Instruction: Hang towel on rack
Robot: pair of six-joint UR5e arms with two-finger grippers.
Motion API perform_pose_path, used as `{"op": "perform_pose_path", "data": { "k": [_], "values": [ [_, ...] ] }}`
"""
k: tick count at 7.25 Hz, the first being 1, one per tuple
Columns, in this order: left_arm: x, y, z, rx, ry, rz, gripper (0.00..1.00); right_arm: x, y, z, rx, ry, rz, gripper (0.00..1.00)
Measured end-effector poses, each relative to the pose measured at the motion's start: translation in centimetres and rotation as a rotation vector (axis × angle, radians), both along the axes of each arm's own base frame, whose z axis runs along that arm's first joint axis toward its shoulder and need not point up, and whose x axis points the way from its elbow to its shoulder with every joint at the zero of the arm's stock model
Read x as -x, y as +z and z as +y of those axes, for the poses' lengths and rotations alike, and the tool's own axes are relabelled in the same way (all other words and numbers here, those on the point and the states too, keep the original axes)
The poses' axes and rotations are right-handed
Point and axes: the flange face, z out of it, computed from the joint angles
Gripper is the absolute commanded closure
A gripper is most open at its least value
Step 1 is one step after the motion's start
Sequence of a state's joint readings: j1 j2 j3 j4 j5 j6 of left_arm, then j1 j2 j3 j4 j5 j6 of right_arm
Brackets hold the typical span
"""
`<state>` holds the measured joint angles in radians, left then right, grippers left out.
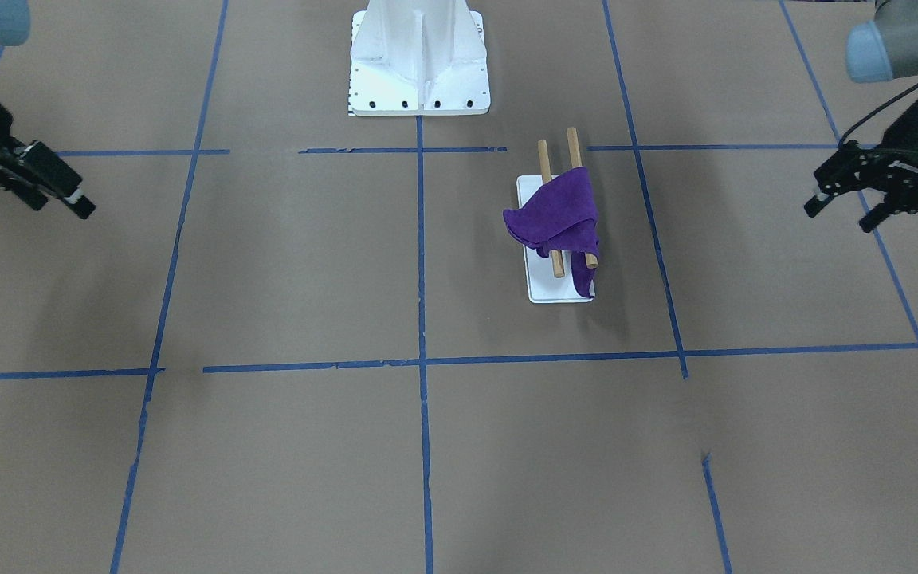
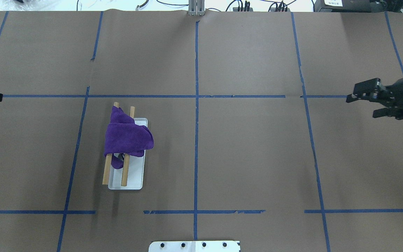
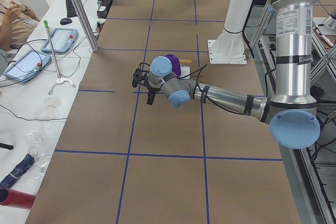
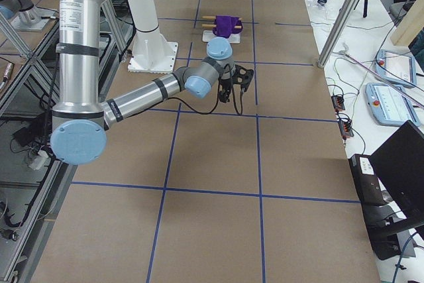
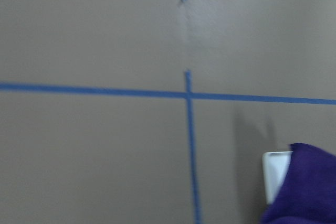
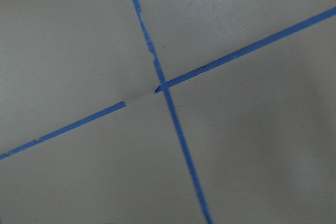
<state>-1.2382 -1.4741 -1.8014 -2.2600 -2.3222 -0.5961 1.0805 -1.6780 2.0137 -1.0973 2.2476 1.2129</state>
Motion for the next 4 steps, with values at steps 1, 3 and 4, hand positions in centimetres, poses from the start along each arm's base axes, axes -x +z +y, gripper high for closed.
{"op": "perform_pose_path", "data": {
  "k": [1, 3, 4],
  "values": [
    [3.4, 3.0, -0.2, -0.095, 0.015, -0.087, 0.00, -3.8, 4.4, -0.6, -0.056, -0.053, 0.061, 0.00],
    [8.1, 7.3, 1.4, -0.172, 0.052, -0.189, 0.00, -11.2, 11.4, -1.1, -0.140, -0.198, 0.179, 0.00],
    [9.9, 8.3, 2.3, -0.169, 0.069, -0.213, 0.00, -14.6, 13.8, -0.8, -0.166, -0.283, 0.230, 0.00]
  ]
}}
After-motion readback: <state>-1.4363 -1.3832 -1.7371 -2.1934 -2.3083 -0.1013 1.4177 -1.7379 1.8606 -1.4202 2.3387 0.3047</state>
